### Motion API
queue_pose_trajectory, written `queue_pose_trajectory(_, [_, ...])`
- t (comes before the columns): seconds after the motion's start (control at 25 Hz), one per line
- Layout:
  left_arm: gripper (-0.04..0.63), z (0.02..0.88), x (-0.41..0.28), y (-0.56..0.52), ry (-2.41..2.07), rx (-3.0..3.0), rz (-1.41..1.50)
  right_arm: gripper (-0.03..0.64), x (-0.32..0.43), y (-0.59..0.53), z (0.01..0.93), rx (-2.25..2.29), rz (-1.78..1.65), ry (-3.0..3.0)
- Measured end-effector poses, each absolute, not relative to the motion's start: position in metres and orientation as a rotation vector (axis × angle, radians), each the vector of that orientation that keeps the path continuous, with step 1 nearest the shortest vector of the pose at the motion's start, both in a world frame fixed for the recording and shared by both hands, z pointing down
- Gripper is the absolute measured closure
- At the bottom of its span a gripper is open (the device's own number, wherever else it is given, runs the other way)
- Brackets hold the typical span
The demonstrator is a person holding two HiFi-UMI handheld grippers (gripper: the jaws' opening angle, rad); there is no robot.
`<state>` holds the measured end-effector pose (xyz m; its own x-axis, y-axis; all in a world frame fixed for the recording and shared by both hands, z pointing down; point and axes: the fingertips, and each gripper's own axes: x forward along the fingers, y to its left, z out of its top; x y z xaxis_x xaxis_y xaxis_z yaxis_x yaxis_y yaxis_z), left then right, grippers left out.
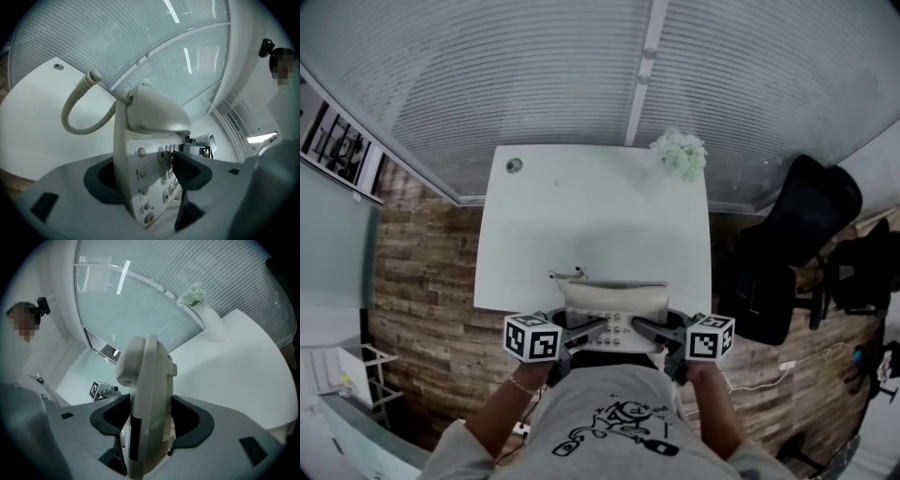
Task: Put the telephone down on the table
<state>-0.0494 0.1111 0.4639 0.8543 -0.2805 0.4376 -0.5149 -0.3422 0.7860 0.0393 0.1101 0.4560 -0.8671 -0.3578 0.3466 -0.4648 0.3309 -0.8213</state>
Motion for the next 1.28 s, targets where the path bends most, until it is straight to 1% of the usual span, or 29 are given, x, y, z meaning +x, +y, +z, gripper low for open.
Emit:
queue_pose_trajectory(0.68, [0.287, 0.462, -0.004, 0.026, -0.642, 1.924, 0.280, 0.330, 0.086, 0.022, 0.459, 0.708, 1.603, -2.486])
queue_pose_trajectory(1.04, [0.287, 0.462, 0.020, 0.001, -0.659, 1.920, 0.276, 0.330, 0.110, -0.003, 0.461, 0.687, 1.623, -2.481])
queue_pose_trajectory(1.28, [0.287, 0.460, 0.023, -0.010, -0.659, 1.915, 0.255, 0.330, 0.113, -0.014, 0.457, 0.690, 1.616, -2.468])
